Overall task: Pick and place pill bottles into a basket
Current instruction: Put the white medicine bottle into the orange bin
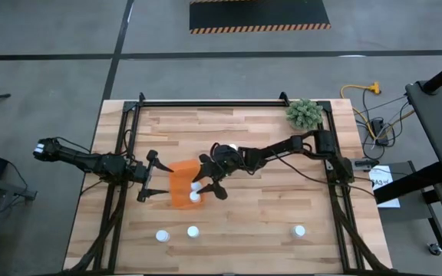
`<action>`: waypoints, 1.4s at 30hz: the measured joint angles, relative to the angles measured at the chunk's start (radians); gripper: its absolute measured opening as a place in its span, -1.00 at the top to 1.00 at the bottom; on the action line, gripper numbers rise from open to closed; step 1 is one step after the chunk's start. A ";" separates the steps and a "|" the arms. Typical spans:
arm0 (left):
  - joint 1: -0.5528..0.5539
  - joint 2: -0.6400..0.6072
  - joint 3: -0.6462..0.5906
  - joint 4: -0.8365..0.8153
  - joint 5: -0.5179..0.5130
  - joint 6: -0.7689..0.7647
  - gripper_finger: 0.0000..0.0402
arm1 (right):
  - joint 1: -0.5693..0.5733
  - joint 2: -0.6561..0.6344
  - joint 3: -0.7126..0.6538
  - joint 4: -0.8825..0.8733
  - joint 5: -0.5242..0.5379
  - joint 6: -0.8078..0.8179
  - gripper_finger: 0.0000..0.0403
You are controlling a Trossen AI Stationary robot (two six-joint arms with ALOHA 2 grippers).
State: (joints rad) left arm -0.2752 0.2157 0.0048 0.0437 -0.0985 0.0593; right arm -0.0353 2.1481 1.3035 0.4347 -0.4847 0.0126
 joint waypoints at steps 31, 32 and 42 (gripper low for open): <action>0.000 0.000 0.000 0.000 0.000 0.000 -0.72 | 0.216 -0.422 -0.495 0.121 0.155 0.036 -0.10; 0.000 0.000 0.000 0.000 0.000 0.000 -0.72 | 0.221 -0.446 -0.527 0.139 0.169 0.042 -0.10; 0.000 0.000 0.000 0.001 0.000 0.000 -0.72 | 0.274 -0.644 -0.849 0.336 0.145 0.048 -0.10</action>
State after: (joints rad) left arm -0.2752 0.2158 0.0049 0.0447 -0.0986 0.0590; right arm 0.2383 1.5042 0.4550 0.7710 -0.3394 0.0601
